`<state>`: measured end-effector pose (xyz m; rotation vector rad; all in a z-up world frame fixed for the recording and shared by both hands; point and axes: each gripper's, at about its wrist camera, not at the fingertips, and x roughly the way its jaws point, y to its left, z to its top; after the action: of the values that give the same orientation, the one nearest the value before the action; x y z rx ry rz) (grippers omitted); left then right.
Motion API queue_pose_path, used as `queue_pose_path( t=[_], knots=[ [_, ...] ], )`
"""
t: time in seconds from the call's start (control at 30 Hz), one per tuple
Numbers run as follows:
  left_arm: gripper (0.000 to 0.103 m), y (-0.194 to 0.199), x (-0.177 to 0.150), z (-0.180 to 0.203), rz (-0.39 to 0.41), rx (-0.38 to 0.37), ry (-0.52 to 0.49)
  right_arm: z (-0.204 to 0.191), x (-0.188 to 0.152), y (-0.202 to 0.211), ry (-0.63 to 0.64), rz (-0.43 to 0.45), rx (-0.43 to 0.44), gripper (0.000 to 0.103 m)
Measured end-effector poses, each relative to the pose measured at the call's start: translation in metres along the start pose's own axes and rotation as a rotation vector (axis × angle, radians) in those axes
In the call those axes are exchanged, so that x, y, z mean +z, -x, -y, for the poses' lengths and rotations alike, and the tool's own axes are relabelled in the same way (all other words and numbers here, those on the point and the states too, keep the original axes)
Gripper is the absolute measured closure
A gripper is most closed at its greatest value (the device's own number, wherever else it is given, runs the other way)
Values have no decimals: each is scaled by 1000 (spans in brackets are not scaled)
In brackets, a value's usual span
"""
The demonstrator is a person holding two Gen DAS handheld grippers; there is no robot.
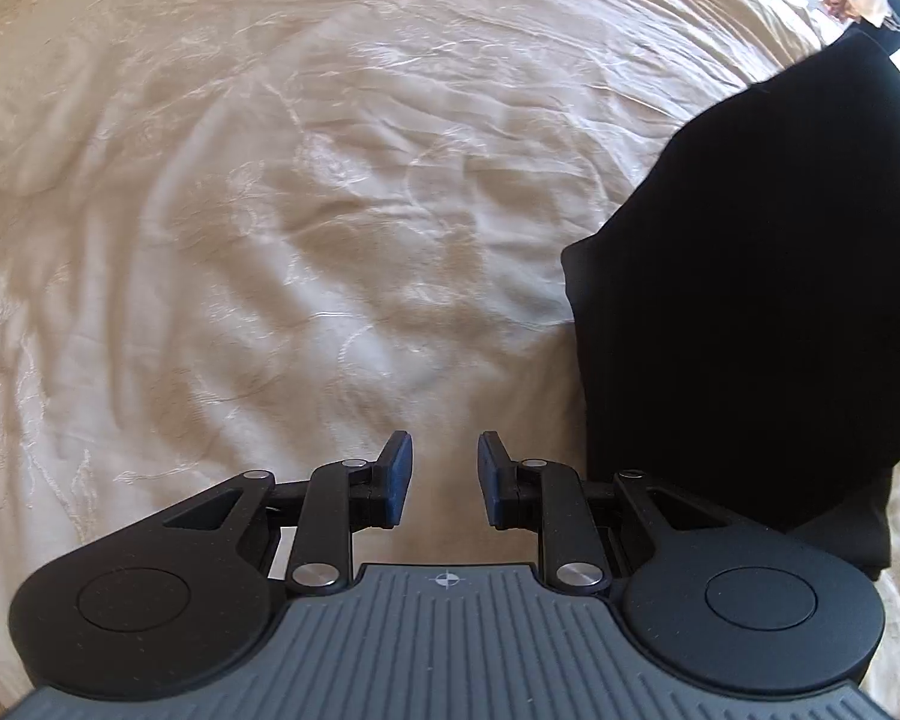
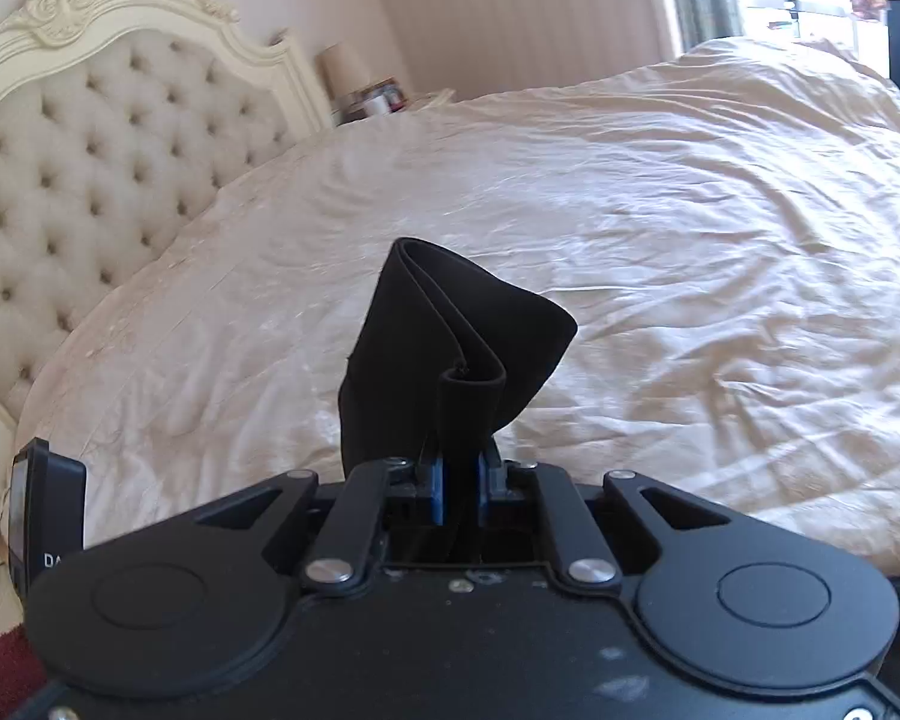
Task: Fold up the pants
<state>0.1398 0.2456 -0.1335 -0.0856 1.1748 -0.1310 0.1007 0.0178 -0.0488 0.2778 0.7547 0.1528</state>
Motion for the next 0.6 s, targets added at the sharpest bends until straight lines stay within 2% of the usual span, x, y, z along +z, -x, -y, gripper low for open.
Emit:
queue_pose_path(
  t=[0.13, 0.23, 0.33, 0.47, 0.6],
  knots=[
    [79, -3, -8, 45, -7, -41, -73, 66, -29, 46, -132, 5, -204, 91],
    [79, -5, -16, 73, -18, -61, -112, 117, -64, 53, -265, -75, -349, 91],
    [79, -9, -23, 97, -30, -69, -145, 152, -92, 45, -347, -173, -421, 92],
    [79, -10, -25, 123, -29, -72, -186, 166, -106, 40, -359, -213, -392, 92],
    [77, -7, -24, 145, 5, -100, -217, 159, -96, 50, -255, -144, -333, 92]
  ],
)
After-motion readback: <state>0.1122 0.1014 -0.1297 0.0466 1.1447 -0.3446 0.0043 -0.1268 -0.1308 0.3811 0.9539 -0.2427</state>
